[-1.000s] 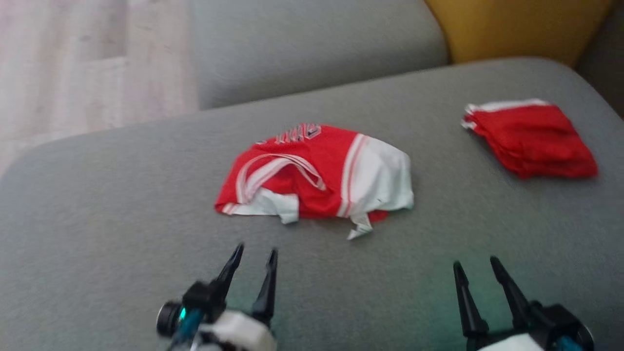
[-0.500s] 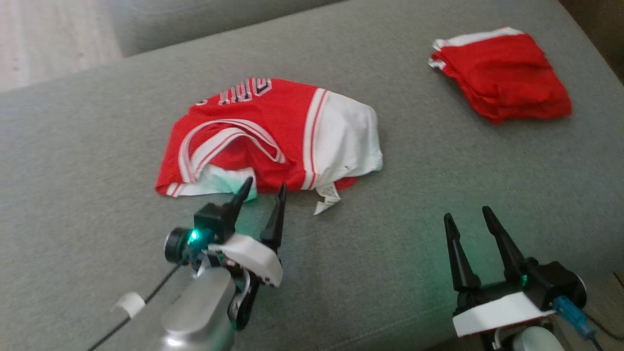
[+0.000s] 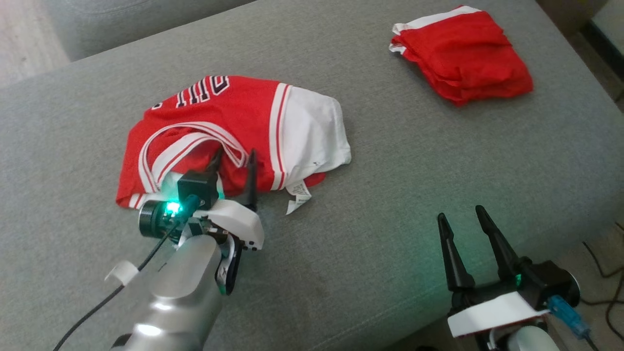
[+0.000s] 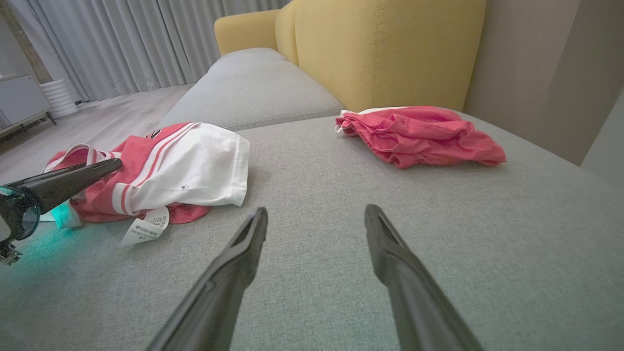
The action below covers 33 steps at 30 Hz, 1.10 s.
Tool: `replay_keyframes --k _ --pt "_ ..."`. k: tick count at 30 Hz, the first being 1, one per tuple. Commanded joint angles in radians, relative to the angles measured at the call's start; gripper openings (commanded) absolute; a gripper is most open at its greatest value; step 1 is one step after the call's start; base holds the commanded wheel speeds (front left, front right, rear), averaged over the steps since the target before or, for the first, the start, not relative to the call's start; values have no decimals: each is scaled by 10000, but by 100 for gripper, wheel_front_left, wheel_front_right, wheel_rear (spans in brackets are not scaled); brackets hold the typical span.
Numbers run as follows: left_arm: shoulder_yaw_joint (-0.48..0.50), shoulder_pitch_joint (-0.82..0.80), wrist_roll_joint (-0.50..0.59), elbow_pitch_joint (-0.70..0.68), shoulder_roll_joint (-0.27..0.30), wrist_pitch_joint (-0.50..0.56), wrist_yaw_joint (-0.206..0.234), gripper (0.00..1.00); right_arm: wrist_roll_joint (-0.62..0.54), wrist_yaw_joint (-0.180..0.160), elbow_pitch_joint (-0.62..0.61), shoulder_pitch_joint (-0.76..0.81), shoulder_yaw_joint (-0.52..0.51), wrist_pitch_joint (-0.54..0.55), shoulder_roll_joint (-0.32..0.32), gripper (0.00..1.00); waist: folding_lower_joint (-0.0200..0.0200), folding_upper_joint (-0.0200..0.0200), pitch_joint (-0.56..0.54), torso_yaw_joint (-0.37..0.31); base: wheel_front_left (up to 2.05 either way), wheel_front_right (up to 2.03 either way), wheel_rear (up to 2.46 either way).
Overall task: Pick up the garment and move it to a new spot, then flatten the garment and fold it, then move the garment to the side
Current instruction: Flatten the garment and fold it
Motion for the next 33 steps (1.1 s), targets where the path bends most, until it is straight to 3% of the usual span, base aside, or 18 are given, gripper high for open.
replay_keyframes --k 1,2,8,13,19,24,28,33 --pt "364 -433 65 -164 66 -96 -53 27 22 65 -253 -355 164 -38 -52 100 0 0 -20 -112 0 0 0" --pt "393 -455 82 -207 63 -96 -117 0 20 65 -241 -356 156 -38 -50 100 0 0 -45 -160 0 0 0" --pt "451 -845 486 -1122 50 -96 -531 0 15 65 -205 -312 87 -38 -34 100 0 0 -386 -236 0 0 0" --pt "481 -2098 806 -1917 44 -96 -1037 0 62 65 -131 -173 274 -38 -26 100 0 0 -957 -121 0 0 0" --pt "548 -4791 1336 -2105 229 -97 -1480 0 189 65 -103 -48 445 -38 -23 100 0 0 -1522 107 0 0 0" --pt "887 -6613 1168 -2070 373 -18 -1715 0 238 65 -136 170 380 -38 -22 100 0 0 -1772 780 0 0 0" --pt "1319 -6366 646 -2050 800 172 -1794 0 237 65 -172 272 252 -38 -21 100 0 0 -1909 1372 0 0 0" --pt "1650 -4087 80 -1911 1640 457 -1711 0 152 65 -284 320 70 -38 -21 100 0 0 -1744 2245 0 0 0"
